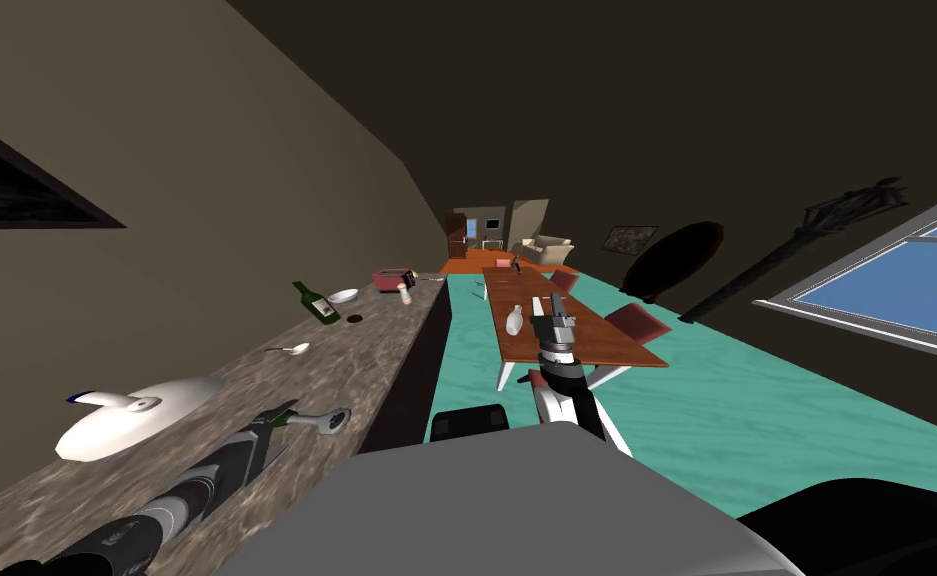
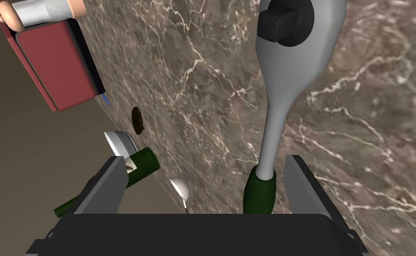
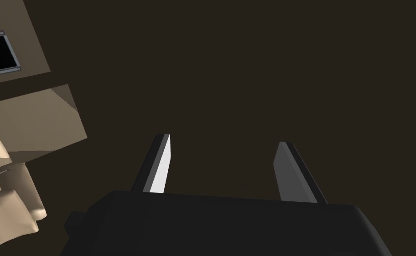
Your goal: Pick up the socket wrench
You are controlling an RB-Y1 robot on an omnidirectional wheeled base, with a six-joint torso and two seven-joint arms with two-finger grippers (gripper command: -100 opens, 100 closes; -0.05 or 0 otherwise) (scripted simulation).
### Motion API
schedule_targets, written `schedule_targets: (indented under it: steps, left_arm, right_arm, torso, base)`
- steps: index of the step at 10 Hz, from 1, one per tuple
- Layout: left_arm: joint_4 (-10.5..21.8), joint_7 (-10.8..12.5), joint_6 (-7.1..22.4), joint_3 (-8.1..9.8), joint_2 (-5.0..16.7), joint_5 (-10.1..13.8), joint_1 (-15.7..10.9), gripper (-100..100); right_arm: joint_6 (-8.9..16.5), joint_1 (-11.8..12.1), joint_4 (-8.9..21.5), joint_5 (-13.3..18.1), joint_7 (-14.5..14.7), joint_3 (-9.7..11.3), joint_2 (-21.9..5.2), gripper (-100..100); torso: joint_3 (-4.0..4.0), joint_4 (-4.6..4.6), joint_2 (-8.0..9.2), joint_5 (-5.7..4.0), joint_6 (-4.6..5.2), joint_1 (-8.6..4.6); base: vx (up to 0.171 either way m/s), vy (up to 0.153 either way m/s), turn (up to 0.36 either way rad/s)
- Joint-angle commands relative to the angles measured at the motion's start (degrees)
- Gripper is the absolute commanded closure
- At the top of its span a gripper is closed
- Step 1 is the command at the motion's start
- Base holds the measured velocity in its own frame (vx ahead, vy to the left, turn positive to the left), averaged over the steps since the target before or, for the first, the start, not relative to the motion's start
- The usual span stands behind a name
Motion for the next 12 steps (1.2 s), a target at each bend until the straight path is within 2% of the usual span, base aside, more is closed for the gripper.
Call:
schedule_targets:
  steps: [1, 2, 3, 4, 5, 6, 7, 8, 10, 11, 12]
  left_arm:
    - [1.09, 0.10, 2.53, 1.33, 2.86, 2.86, 2.50, -100]
    - [1.09, 0.10, 2.53, 1.33, 3.52, 3.35, 2.50, -100]
    - [1.86, 0.06, 4.45, 2.35, 5.36, 5.39, 4.58, -100]
    - [1.86, 0.06, 4.45, 2.35, 6.30, 5.97, 4.94, -100]
    - [2.63, 0.02, 6.33, 3.31, 7.98, 7.95, 7.20, -100]
    - [2.63, 0.02, 6.33, 3.31, 9.06, 8.51, 7.31, -100]
    - [3.42, -0.01, 8.15, 4.23, 11.07, 10.72, 9.62, -100]
    - [3.42, -0.01, 8.15, 4.23, 11.77, 10.97, 9.62, -100]
    - [4.93, -0.08, 11.56, 5.93, 16.19, 15.33, 13.92, -100]
    - [4.93, -0.08, 11.57, 5.93, 16.92, 15.56, 13.95, -100]
    - [5.65, -0.11, 13.14, 6.72, 19.19, 17.69, 15.96, -100]
  right_arm:
    - [0.00, 0.00, 0.00, 0.00, 0.00, 0.00, 0.00, 0]
    - [0.00, 0.00, 0.00, 0.00, 0.00, 0.00, 0.00, 0]
    - [0.00, 0.00, 0.00, 0.00, 0.00, 0.00, 0.00, 0]
    - [0.00, 0.00, 0.00, 0.00, 0.00, 0.00, 0.00, 0]
    - [0.00, 0.00, 0.00, 0.00, 0.00, 0.00, 0.00, 0]
    - [0.00, 0.00, 0.00, 0.00, 0.00, 0.00, 0.00, 0]
    - [0.00, 0.00, 0.00, 0.00, 0.00, 0.00, 0.00, 0]
    - [0.00, 0.00, 0.00, 0.00, 0.00, 0.00, 0.00, 0]
    - [0.00, 0.00, 0.00, 0.00, 0.00, 0.00, 0.00, 0]
    - [0.00, 0.00, 0.00, 0.00, 0.00, 0.00, 0.00, 0]
    - [0.00, 0.00, 0.00, 0.00, 0.00, 0.00, 0.00, 0]
  torso:
    - [0.00, 0.00, 0.00, 0.00, 0.00, 0.00]
    - [-0.01, -0.01, -0.03, 0.01, 0.02, 0.04]
    - [0.00, 0.00, 0.00, 0.02, 0.01, 0.03]
    - [-0.01, 0.00, -0.01, 0.00, 0.02, 0.02]
    - [0.01, 0.00, 0.01, 0.01, 0.00, 0.02]
    - [-0.01, 0.00, -0.01, 0.01, 0.02, 0.04]
    - [0.00, 0.00, -0.01, 0.02, 0.00, 0.04]
    - [-0.02, -0.01, -0.04, 0.02, 0.02, 0.05]
    - [-0.01, 0.00, -0.02, 0.00, 0.01, 0.01]
    - [-0.06, -0.02, -0.11, 0.02, 0.02, 0.07]
    - [-0.05, -0.02, -0.09, 0.03, 0.00, 0.07]
  base:
    - [0.052, 0.024, -0.077]
    - [0.042, 0.020, -0.058]
    - [0.047, 0.016, -0.100]
    - [0.041, 0.020, -0.060]
    - [0.047, 0.023, -0.092]
    - [0.045, 0.026, -0.052]
    - [0.052, 0.025, -0.082]
    - [0.038, 0.020, -0.051]
    - [0.063, 0.027, -0.108]
    - [0.062, 0.037, -0.059]
    - [0.053, 0.025, -0.083]
